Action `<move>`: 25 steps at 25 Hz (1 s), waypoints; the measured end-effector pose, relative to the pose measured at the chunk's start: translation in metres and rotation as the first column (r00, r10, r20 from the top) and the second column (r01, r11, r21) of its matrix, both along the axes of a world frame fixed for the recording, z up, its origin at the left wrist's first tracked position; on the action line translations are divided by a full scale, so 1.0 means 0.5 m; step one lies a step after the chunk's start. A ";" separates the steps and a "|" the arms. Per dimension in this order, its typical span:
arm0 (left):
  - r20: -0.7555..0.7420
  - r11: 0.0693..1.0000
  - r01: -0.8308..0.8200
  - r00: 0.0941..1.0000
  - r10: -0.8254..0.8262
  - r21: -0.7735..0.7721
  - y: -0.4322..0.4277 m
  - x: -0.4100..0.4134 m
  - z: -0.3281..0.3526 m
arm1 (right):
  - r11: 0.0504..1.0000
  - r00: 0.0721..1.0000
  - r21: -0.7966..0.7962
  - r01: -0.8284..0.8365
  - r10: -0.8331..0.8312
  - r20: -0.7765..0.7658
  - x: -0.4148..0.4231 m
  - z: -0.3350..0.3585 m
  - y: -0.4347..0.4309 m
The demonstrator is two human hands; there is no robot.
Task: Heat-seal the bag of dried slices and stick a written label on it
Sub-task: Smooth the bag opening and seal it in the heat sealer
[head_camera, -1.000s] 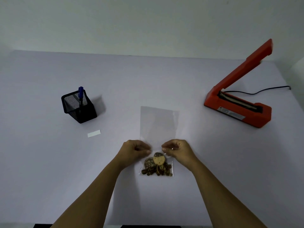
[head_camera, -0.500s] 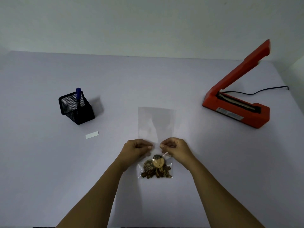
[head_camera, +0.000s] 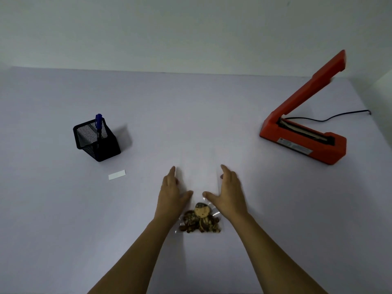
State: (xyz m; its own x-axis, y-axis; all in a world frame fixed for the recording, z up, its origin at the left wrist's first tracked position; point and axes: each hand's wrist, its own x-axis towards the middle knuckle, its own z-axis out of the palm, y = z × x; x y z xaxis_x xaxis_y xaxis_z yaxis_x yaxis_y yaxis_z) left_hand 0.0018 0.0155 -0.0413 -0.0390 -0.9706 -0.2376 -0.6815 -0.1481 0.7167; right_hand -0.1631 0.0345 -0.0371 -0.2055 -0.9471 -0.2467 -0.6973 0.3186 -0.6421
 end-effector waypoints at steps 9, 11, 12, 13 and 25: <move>0.170 0.945 0.259 0.959 -0.227 -0.200 0.004 -0.019 -0.024 | 0.964 0.960 -0.031 -0.265 0.261 -0.105 0.016 0.011 -0.017; 0.156 0.952 0.252 0.962 -0.226 -0.173 0.000 -0.021 -0.020 | 0.966 0.962 -0.031 -0.257 0.252 -0.107 0.018 0.013 -0.021; 0.156 0.950 0.264 0.958 -0.239 -0.164 -0.002 -0.020 -0.018 | 0.965 0.960 -0.022 -0.261 0.257 -0.114 0.018 0.015 -0.022; 0.162 0.946 0.283 0.953 -0.257 -0.160 -0.004 -0.017 -0.015 | 0.964 0.957 -0.009 -0.267 0.264 -0.123 0.016 0.017 -0.022; 0.255 0.812 0.578 0.800 -0.543 -0.084 -0.058 0.048 -0.006 | 0.928 0.912 0.071 -0.367 0.374 -0.169 0.009 0.014 -0.036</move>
State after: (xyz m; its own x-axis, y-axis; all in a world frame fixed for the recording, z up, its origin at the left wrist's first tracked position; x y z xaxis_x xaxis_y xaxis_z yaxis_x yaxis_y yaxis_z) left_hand 0.0255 -0.0133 -0.0445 -0.5535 -0.8178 -0.1577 -0.7466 0.4033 0.5291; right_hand -0.1586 0.0163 -0.0299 0.1150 -0.9545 -0.2750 -0.8704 0.0366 -0.4909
